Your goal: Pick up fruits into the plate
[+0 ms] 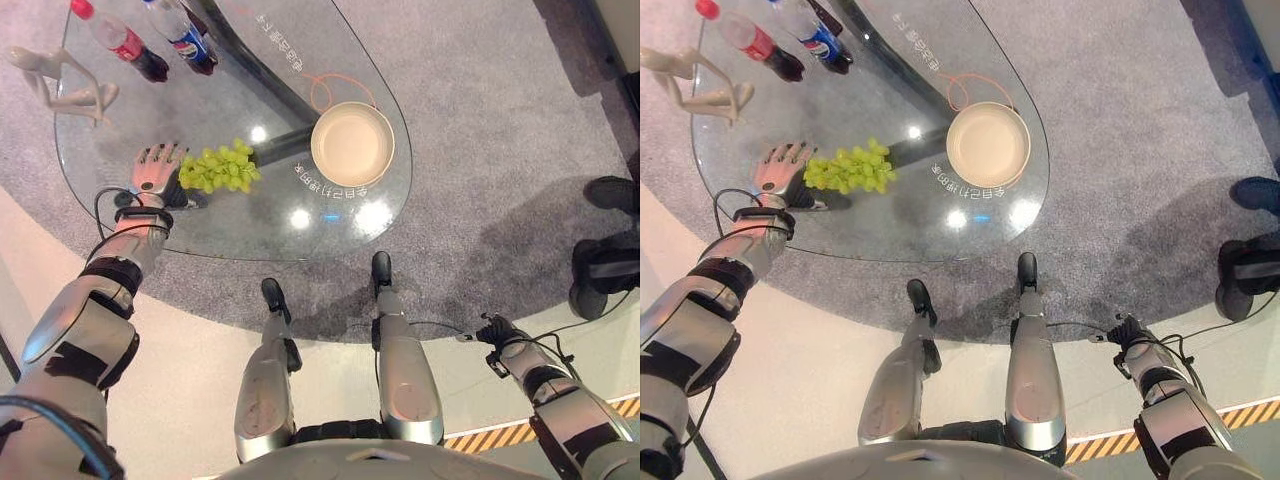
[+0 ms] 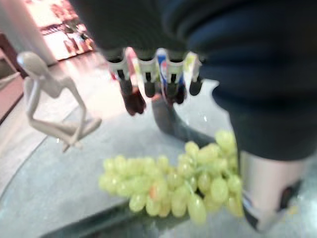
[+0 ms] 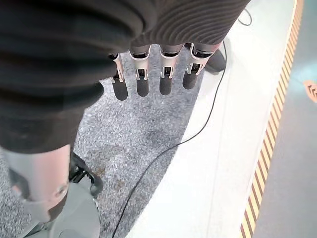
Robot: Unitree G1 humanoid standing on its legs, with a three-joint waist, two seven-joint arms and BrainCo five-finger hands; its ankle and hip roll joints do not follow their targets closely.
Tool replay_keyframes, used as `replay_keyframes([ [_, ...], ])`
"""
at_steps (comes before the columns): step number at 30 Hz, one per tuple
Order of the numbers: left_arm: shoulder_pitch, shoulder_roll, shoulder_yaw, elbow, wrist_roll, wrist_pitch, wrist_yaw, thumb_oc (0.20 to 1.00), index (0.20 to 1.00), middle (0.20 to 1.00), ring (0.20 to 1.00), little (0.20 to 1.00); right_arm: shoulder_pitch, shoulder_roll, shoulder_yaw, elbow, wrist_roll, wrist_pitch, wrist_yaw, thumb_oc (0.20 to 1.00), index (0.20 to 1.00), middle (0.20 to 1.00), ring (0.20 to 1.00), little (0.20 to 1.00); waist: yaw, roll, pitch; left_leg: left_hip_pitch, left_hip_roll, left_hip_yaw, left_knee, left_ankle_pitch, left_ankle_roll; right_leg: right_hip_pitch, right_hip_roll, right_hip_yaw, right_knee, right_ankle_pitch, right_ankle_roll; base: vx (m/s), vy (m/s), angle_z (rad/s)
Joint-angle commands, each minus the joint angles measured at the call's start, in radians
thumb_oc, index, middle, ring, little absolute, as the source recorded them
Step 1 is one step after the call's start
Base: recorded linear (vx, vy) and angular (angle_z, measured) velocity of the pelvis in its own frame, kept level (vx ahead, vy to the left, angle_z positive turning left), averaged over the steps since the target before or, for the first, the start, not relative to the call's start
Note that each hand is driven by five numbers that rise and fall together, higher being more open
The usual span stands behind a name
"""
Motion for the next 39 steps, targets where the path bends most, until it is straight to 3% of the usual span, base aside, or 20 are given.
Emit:
replay_keyframes([
  [1,-0.08,0.061,-0.023,0.075,0.065,0.032,-0.012,1.0,1.0,1.0,1.0,1.0,0.003,-0.049,0.025,0.003,0.025,0.005,-0.021,1.0,1.0,1.0,1.0,1.0,-0.007,-0.028,-0.018,-0.19,-0.086,-0.035,0.178,-0.104,0.034,-0.128,0.062,-0.009,0.18,-0.141,-0.04,-0.05,-0.011,0.02],
  [6,-0.118,0.046,-0.062,0.11,0.11,0.017,-0.072,1.0,1.0,1.0,1.0,1.0,-0.036,-0.056,0.034,-0.024,0.077,-0.001,-0.046,1.0,1.0,1.0,1.0,1.0,-0.016,-0.03,-0.018,-0.29,-0.092,-0.032,0.234,-0.108,0.036,-0.224,0.062,-0.009,0.218,-0.138,-0.045,-0.02,-0.005,0.01],
  [10,-0.108,0.052,-0.089,0.104,0.123,0.051,-0.062,1.0,1.0,1.0,1.0,1.0,-0.055,-0.073,0.018,-0.055,0.13,-0.007,-0.059,1.0,1.0,1.0,1.0,1.0,-0.019,-0.028,-0.018,-0.339,-0.094,-0.03,0.269,-0.118,0.038,-0.271,0.065,-0.009,0.246,-0.145,-0.049,-0.01,0.017,-0.03],
  [12,-0.092,0.068,-0.073,0.09,0.117,0.113,-0.01,1.0,1.0,1.0,1.0,1.0,-0.045,-0.095,0.008,-0.085,0.121,-0.035,-0.061,1.0,1.0,1.0,1.0,1.0,-0.02,-0.029,-0.018,-0.39,-0.094,-0.027,0.302,-0.124,0.041,-0.321,0.072,-0.009,0.28,-0.154,-0.056,-0.01,0.018,-0.01],
  [21,-0.083,0.101,0.038,0.14,0.117,0.224,0.161,1.0,1.0,1.0,1.0,1.0,0.037,-0.095,0.002,-0.113,0.134,-0.088,-0.068,1.0,1.0,1.0,1.0,1.0,-0.021,-0.058,-0.018,-0.5,-0.079,-0.039,0.381,-0.138,0.044,-0.422,0.088,-0.007,0.352,-0.174,-0.067,-0.01,-0.013,0.05],
  [23,-0.091,0.105,0.082,0.156,0.082,0.247,0.263,1.0,1.0,1.0,1.0,1.0,0.055,-0.081,0.011,-0.106,0.132,-0.103,-0.066,1.0,1.0,1.0,1.0,1.0,-0.017,-0.066,-0.018,-0.522,-0.076,-0.048,0.394,-0.138,0.046,-0.444,0.095,-0.002,0.367,-0.18,-0.072,-0.01,-0.03,0.03],
  [30,-0.145,0.126,0.158,0.131,-0.021,0.215,0.365,1.0,1.0,1.0,1.0,1.0,0.094,-0.048,0.035,-0.106,0.132,-0.117,-0.078,1.0,1.0,1.0,1.0,1.0,-0.011,-0.076,-0.018,-0.535,-0.08,-0.057,0.396,-0.141,0.046,-0.455,0.097,-0.005,0.367,-0.184,-0.074,0.0,-0.01,0.0],
  [39,-0.194,0.151,0.176,0.1,-0.06,0.176,0.453,1.0,1.0,1.0,1.0,1.0,0.119,-0.046,0.05,-0.142,0.127,-0.107,-0.087,1.0,1.0,1.0,1.0,1.0,-0.013,-0.069,-0.018,-0.533,-0.083,-0.056,0.391,-0.14,0.042,-0.452,0.086,-0.015,0.359,-0.182,-0.073,0.0,0.0,0.0],
])
